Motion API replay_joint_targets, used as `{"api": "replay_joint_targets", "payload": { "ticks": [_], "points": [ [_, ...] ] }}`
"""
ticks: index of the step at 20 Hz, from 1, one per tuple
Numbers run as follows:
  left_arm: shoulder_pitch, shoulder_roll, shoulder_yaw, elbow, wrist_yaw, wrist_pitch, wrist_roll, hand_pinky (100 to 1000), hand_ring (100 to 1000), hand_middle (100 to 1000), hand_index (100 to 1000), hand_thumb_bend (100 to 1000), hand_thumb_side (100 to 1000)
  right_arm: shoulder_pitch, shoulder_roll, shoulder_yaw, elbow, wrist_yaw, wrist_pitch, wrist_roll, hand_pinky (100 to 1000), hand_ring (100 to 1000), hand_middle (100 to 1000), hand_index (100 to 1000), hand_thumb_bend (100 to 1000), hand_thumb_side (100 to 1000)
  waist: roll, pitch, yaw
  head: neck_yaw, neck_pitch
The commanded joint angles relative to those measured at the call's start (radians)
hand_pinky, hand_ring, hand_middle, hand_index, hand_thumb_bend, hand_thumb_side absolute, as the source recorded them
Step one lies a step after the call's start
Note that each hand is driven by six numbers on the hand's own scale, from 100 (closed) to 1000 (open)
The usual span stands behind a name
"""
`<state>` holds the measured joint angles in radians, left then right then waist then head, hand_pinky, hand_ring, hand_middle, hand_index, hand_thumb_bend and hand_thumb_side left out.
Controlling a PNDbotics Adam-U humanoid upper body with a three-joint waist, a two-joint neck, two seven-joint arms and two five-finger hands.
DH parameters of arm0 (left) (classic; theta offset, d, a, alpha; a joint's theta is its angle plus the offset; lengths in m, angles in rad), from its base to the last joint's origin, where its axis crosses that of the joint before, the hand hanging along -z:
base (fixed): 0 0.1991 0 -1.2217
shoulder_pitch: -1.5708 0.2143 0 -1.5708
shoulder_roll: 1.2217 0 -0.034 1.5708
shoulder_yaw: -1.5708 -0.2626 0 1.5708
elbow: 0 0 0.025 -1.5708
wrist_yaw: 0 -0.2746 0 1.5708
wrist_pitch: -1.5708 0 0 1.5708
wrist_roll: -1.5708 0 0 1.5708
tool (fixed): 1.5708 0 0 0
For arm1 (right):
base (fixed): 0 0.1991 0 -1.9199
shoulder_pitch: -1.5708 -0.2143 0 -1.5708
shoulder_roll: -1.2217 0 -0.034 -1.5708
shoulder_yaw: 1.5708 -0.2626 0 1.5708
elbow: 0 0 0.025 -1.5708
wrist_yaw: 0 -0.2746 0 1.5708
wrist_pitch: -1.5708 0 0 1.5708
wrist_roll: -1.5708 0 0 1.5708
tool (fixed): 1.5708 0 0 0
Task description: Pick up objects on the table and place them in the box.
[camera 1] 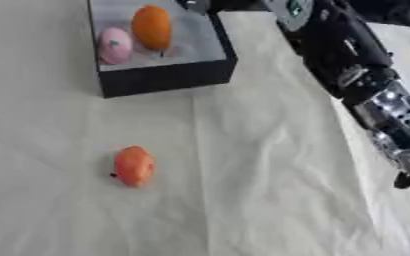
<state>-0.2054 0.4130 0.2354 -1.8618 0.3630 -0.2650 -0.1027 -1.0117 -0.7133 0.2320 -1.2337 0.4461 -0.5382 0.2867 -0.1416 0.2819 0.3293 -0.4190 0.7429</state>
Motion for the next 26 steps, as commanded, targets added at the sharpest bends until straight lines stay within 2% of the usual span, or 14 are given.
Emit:
{"api": "replay_joint_targets", "payload": {
  "ticks": [1, 5, 8, 11, 14, 15, 16, 17, 20, 26],
  "points": [
    [0.005, 0.033, 0.015, -0.013, -0.007, -0.003, 0.008, 890, 839, 784, 768, 100, 606, 0.025, -0.104, -0.014, -0.186, -0.185, 0.067, 0.042, 892, 814, 779, 914, 100, 100, 0.007, -0.045, -0.01, 0.017, 0.009],
    [0.019, 0.038, 0.019, -0.01, -0.009, -0.005, 0.012, 891, 839, 784, 768, 100, 605, 0.135, -0.201, -0.064, -0.446, -0.406, 0.172, 0.055, 892, 807, 773, 905, 100, 100, 0.014, -0.058, -0.035, 0.037, 0.017],
    [0.023, 0.039, 0.019, -0.009, -0.009, -0.008, 0.015, 891, 839, 784, 769, 100, 605, 0.227, -0.248, -0.105, -0.611, -0.51, 0.234, 0.039, 892, 798, 765, 895, 100, 100, 0.022, -0.063, -0.052, 0.053, 0.019],
    [0.022, 0.037, 0.013, -0.008, -0.006, -0.007, 0.01, 891, 845, 784, 769, 100, 583, 0.312, -0.267, -0.149, -0.723, -0.591, 0.288, 0.013, 898, 789, 755, 878, 100, 100, 0.03, -0.067, -0.064, 0.064, 0.02],
    [0.017, 0.044, 0.006, -0.008, -0.004, -0.01, 0.003, 890, 851, 786, 771, 100, 599, 0.397, -0.262, -0.205, -0.761, -0.679, 0.295, -0.029, 909, 789, 756, 866, 100, 100, 0.038, -0.068, -0.077, 0.082, 0.018],
    [0.014, 0.048, 0.003, -0.009, -0.003, -0.012, 0.0, 890, 852, 787, 773, 100, 597, 0.426, -0.25, -0.226, -0.764, -0.711, 0.288, -0.044, 914, 789, 754, 860, 100, 253, 0.041, -0.068, -0.081, 0.087, 0.018],
    [0.01, 0.053, 0.0, -0.009, -0.003, -0.014, -0.003, 890, 852, 787, 773, 100, 597, 0.453, -0.239, -0.245, -0.765, -0.745, 0.281, -0.057, 914, 789, 754, 860, 100, 253, 0.043, -0.068, -0.084, 0.09, 0.019],
    [0.005, 0.059, -0.004, -0.011, -0.002, -0.017, -0.007, 889, 853, 788, 775, 100, 592, 0.481, -0.225, -0.264, -0.766, -0.774, 0.276, -0.067, 922, 790, 753, 855, 100, 438, 0.046, -0.067, -0.088, 0.095, 0.019],
    [-0.014, 0.086, -0.022, -0.017, -0.001, -0.032, -0.023, 887, 853, 790, 779, 100, 584, 0.576, -0.183, -0.312, -0.766, -0.832, 0.267, -0.076, 936, 796, 757, 850, 100, 444, 0.055, -0.065, -0.097, 0.111, 0.02],
    [-0.05, 0.172, -0.072, -0.028, -0.018, -0.064, -0.071, 882, 852, 790, 798, 100, 564, 0.737, -0.086, -0.37, -0.766, -0.898, 0.255, -0.075, 967, 797, 743, 833, 100, 518, 0.071, -0.06, -0.11, 0.138, 0.019]
  ]
}}
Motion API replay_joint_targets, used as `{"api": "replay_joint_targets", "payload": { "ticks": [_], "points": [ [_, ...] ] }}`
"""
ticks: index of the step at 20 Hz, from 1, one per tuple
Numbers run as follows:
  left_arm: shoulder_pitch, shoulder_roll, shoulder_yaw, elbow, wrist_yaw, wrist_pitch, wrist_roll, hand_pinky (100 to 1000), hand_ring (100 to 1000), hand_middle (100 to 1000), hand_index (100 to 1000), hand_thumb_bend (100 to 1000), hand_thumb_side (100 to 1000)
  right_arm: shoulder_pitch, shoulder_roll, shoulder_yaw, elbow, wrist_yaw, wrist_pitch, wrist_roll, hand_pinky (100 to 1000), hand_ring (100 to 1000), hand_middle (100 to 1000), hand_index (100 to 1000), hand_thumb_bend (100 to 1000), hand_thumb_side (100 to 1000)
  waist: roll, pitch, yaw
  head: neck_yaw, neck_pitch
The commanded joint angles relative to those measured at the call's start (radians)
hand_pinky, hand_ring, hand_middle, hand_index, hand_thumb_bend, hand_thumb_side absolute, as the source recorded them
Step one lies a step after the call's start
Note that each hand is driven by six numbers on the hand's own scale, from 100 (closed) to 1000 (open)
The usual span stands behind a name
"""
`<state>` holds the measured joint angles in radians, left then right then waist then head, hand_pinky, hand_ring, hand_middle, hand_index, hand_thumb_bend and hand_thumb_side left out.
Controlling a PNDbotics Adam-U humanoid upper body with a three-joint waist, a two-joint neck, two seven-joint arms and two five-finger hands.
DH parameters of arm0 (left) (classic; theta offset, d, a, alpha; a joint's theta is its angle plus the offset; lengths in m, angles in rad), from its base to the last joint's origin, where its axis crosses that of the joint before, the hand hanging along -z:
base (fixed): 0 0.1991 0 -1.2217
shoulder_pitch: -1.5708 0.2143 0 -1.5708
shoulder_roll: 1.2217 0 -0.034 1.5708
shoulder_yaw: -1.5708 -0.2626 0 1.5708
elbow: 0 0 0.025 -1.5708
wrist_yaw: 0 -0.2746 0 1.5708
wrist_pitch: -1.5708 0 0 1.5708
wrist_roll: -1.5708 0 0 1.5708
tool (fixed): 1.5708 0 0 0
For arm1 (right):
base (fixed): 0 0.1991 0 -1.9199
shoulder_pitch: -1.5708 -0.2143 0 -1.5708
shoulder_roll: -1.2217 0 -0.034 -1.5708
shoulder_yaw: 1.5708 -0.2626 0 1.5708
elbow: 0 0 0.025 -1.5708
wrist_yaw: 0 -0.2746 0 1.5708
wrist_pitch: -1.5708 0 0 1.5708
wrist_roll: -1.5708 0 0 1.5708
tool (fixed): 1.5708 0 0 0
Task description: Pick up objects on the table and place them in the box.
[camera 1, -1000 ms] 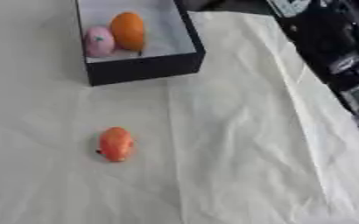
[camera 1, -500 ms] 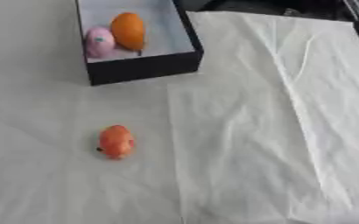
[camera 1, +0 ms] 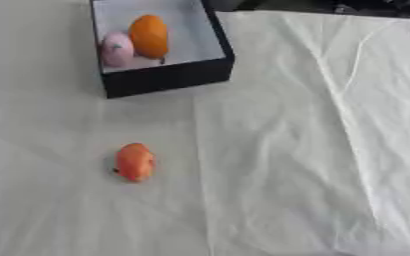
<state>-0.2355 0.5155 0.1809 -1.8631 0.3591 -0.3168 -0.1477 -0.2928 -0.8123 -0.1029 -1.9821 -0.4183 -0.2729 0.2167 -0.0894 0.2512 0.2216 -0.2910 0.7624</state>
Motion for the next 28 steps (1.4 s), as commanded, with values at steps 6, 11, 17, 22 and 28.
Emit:
{"api": "replay_joint_targets", "payload": {
  "ticks": [6, 11, 17, 22, 28],
  "points": [
    [-0.102, 0.236, -0.12, -0.044, -0.139, 0.002, -0.224, 866, 857, 803, 848, 100, 462, 0.103, 0.067, -0.068, -0.018, -0.063, -0.011, -0.015, 962, 765, 705, 809, 100, 525, 0.031, -0.029, -0.007, 0.019, 0.007],
    [-0.209, 0.386, -0.243, -0.068, -0.214, 0.006, -0.341, 863, 859, 812, 840, 100, 343, 0.136, 0.081, -0.081, -0.018, -0.056, -0.002, -0.038, 960, 750, 687, 798, 100, 525, 0.04, -0.03, -0.014, 0.021, 0.008],
    [-0.299, 0.445, -0.384, -0.086, -0.276, 0.01, -0.493, 867, 862, 817, 846, 100, 332, 0.142, 0.084, -0.076, -0.018, -0.042, 0.021, -0.039, 956, 743, 680, 792, 100, 525, 0.049, -0.031, -0.023, 0.028, 0.008],
    [-0.353, 0.424, -0.453, -0.07, -0.306, 0.012, -0.591, 868, 868, 828, 855, 100, 349, 0.14, 0.086, -0.078, -0.018, -0.045, 0.032, -0.046, 955, 741, 677, 791, 100, 525, 0.054, -0.033, -0.026, 0.033, 0.008],
    [-0.409, 0.367, -0.53, -0.014, -0.341, 0.026, -0.692, 872, 875, 836, 858, 100, 433, 0.147, 0.087, -0.084, -0.018, -0.042, 0.045, -0.059, 958, 741, 677, 789, 100, 525, 0.059, -0.037, -0.028, 0.037, 0.008]
  ]
}}
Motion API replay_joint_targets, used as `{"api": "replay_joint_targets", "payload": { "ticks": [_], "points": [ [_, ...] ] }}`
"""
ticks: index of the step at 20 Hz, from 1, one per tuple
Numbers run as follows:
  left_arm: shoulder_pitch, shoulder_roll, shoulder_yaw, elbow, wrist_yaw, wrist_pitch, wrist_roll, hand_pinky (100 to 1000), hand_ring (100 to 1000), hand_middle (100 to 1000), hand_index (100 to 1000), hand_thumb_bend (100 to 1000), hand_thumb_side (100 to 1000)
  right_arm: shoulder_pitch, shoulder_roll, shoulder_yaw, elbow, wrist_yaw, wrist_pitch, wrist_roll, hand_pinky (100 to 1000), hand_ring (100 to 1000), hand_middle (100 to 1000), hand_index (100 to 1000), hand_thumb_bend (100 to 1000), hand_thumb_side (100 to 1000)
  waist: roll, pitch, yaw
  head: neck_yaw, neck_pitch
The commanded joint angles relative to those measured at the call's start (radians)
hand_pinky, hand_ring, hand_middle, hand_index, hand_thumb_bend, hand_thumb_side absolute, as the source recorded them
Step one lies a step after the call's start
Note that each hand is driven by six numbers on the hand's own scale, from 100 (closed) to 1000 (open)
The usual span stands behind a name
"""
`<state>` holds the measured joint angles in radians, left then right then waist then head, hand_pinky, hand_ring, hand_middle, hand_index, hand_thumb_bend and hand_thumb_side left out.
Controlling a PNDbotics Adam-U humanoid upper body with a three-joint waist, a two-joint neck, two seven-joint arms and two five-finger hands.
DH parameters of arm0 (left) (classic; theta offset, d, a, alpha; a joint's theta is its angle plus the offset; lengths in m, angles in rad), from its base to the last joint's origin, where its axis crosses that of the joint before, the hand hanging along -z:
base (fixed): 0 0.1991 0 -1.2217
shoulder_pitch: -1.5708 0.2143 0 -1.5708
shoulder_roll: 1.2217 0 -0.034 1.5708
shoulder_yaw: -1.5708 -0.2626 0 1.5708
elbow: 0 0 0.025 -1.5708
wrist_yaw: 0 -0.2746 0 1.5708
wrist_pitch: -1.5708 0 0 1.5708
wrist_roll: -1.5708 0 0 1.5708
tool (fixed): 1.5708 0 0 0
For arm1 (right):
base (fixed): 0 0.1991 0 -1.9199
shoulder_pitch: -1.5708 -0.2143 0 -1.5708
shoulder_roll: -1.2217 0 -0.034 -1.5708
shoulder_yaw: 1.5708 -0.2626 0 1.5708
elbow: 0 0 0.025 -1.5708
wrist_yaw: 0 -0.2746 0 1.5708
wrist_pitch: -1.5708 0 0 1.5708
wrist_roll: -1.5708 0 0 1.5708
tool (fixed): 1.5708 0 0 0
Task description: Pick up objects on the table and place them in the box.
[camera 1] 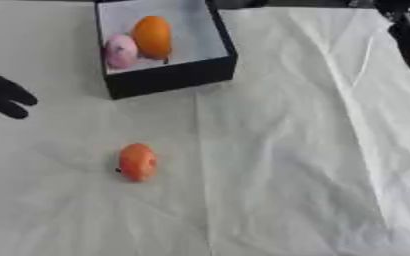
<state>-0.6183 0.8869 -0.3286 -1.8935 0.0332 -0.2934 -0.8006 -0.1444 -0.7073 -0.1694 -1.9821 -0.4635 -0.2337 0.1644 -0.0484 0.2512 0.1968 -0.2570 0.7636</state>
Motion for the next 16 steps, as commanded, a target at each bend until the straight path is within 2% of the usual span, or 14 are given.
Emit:
{"api": "replay_joint_targets", "payload": {
  "ticks": [1, 5, 10, 11, 12, 13, 14, 16],
  "points": [
    [-0.037, -0.018, -0.034, 0.03, -0.024, 0.004, -0.054, 872, 876, 838, 857, 100, 450, 0.0, -0.017, -0.019, -0.018, 0.004, 0.008, -0.011, 959, 741, 677, 789, 100, 525, 0.018, -0.037, -0.003, 0.004, 0.006],
    [-0.078, -0.078, -0.081, 0.088, -0.057, 0.01, -0.099, 872, 877, 839, 859, 100, 475, 0.007, -0.013, -0.021, -0.018, 0.014, 0.023, -0.02, 958, 739, 674, 786, 100, 525, 0.02, -0.039, -0.004, 0.007, 0.006],
    [-0.114, -0.14, -0.102, 0.14, -0.119, 0.012, -0.074, 867, 860, 813, 852, 100, 449, 0.014, -0.01, -0.023, -0.018, 0.017, 0.029, -0.022, 957, 736, 671, 783, 100, 526, 0.024, -0.042, -0.002, 0.006, 0.006],
    [-0.121, -0.154, -0.109, 0.154, -0.137, 0.011, -0.065, 866, 851, 803, 845, 100, 486, 0.016, -0.009, -0.023, -0.018, 0.019, 0.031, -0.022, 956, 735, 671, 783, 100, 526, 0.025, -0.042, -0.001, 0.007, 0.006],
    [-0.127, -0.173, -0.115, 0.169, -0.153, 0.012, -0.057, 873, 849, 802, 838, 100, 573, 0.017, -0.008, -0.024, -0.018, 0.021, 0.034, -0.021, 956, 734, 670, 781, 100, 526, 0.026, -0.043, -0.001, 0.008, 0.006],
    [-0.133, -0.189, -0.122, 0.184, -0.169, 0.011, -0.051, 873, 849, 802, 838, 100, 573, 0.018, -0.006, -0.024, -0.018, 0.023, 0.037, -0.02, 956, 734, 670, 781, 100, 526, 0.026, -0.043, 0.0, 0.008, 0.006],
    [-0.138, -0.206, -0.128, 0.198, -0.185, 0.008, -0.047, 890, 858, 808, 824, 100, 649, 0.019, -0.004, -0.024, -0.018, 0.024, 0.04, -0.02, 956, 732, 667, 772, 100, 526, 0.026, -0.043, -0.001, 0.009, 0.006],
    [-0.146, -0.232, -0.137, 0.224, -0.22, -0.003, -0.04, 899, 854, 800, 817, 100, 681, 0.018, -0.003, -0.023, -0.018, 0.024, 0.045, -0.018, 956, 730, 665, 768, 100, 525, 0.026, -0.044, -0.002, 0.009, 0.006]
  ]
}}
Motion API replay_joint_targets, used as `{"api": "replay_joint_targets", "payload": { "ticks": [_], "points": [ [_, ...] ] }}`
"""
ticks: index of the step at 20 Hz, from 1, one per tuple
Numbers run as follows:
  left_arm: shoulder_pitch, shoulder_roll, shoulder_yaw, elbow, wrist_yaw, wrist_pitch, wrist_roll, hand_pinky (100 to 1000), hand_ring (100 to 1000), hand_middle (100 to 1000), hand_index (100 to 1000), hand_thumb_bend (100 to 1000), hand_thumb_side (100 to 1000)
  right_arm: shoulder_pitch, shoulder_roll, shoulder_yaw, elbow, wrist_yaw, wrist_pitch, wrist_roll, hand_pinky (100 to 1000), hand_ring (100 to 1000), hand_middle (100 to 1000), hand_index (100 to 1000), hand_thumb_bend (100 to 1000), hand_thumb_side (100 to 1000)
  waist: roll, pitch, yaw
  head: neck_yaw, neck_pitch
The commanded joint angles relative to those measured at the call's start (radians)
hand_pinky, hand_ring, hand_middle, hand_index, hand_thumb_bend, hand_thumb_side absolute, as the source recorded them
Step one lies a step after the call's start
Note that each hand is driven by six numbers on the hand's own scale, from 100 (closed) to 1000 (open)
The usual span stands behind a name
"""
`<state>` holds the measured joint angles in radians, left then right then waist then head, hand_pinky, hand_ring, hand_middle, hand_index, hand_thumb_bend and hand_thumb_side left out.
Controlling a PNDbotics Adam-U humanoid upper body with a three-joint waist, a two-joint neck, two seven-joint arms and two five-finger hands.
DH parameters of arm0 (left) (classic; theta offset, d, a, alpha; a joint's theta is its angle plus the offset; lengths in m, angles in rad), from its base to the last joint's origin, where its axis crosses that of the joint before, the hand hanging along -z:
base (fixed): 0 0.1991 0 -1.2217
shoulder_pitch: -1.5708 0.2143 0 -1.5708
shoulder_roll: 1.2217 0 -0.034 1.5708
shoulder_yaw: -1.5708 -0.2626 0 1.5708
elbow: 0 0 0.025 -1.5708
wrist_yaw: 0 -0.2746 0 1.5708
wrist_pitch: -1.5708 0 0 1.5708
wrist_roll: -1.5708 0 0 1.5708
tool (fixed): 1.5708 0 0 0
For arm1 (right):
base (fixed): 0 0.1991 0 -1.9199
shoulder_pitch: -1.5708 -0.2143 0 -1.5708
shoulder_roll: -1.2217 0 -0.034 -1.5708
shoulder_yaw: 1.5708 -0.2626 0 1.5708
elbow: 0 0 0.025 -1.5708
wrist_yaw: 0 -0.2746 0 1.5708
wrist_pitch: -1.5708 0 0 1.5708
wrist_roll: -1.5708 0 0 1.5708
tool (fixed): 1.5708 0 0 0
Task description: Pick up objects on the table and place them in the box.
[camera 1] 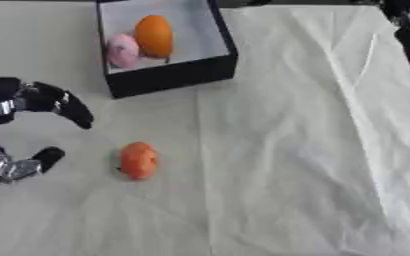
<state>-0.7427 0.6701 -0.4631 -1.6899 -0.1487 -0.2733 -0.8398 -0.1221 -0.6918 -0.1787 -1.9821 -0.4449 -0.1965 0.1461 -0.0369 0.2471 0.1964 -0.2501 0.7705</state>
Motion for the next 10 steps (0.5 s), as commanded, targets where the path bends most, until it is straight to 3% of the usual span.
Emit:
{"api": "replay_joint_targets", "payload": {
  "ticks": [1, 4, 10],
  "points": [
    [-0.026, -0.026, -0.007, 0.031, -0.057, -0.029, 0.003, 902, 846, 790, 810, 100, 688, -0.004, -0.018, -0.013, -0.018, 0.006, 0.011, 0.001, 956, 729, 665, 766, 100, 525, 0.015, -0.04, -0.002, 0.002, 0.0],
    [-0.039, -0.055, -0.018, 0.062, -0.102, -0.046, 0.024, 907, 820, 747, 779, 104, 680, -0.001, -0.015, -0.012, -0.018, 0.01, 0.023, 0.005, 957, 727, 663, 764, 100, 526, 0.019, -0.04, -0.001, 0.001, 0.0],
    [-0.061, -0.117, -0.042, 0.123, -0.164, -0.07, 0.044, 921, 832, 750, 783, 181, 655, -0.004, -0.013, -0.012, -0.018, 0.008, 0.042, 0.007, 957, 721, 657, 760, 100, 527, 0.025, -0.041, -0.001, -0.004, 0.0]
  ]
}}
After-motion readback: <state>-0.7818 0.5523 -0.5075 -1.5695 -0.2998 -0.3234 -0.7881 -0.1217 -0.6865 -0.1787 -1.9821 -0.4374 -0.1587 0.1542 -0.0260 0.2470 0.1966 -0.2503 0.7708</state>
